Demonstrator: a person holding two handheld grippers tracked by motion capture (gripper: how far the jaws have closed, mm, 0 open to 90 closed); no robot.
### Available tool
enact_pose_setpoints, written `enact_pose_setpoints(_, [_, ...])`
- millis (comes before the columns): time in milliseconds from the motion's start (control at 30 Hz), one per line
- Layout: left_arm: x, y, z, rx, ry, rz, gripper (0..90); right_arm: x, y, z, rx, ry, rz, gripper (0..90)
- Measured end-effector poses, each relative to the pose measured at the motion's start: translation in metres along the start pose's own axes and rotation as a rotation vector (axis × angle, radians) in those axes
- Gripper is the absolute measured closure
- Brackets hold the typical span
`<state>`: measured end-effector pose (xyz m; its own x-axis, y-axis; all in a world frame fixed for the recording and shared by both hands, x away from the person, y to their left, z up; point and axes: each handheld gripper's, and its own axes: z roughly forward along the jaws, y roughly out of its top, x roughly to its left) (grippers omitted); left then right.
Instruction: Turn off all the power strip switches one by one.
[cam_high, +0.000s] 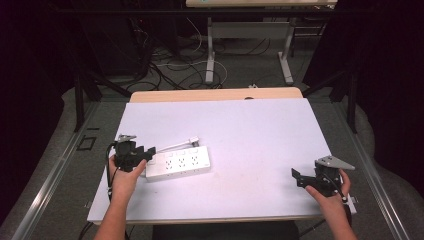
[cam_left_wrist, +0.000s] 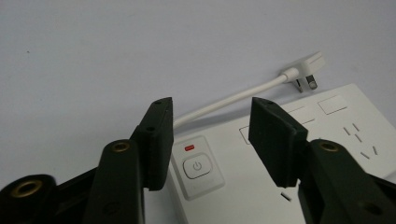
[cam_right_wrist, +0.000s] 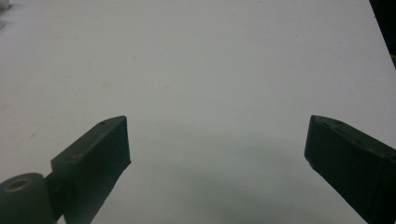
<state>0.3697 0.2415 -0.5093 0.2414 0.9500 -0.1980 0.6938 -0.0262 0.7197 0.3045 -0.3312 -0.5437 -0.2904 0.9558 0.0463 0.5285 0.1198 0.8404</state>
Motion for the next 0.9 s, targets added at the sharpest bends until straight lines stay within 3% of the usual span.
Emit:
enact_pose_setpoints(200, [0.005,-0.003,0.005,0.041,0.003,-0.029,66.0,0.000,-0.001,0.001,0.016,0.011,-0.006,6.5])
enact_pose_setpoints(600, [0.005,-0.006,0.012,0.095,0.029,-0.026,89.5,0.002,-0.001,0.003,0.023,0.010,0.006,6.4])
enact_pose_setpoints(900, [0.002,-0.008,0.017,0.135,0.035,0.010,90.0,0.001,-0.001,0.003,0.027,0.013,-0.001,6.5])
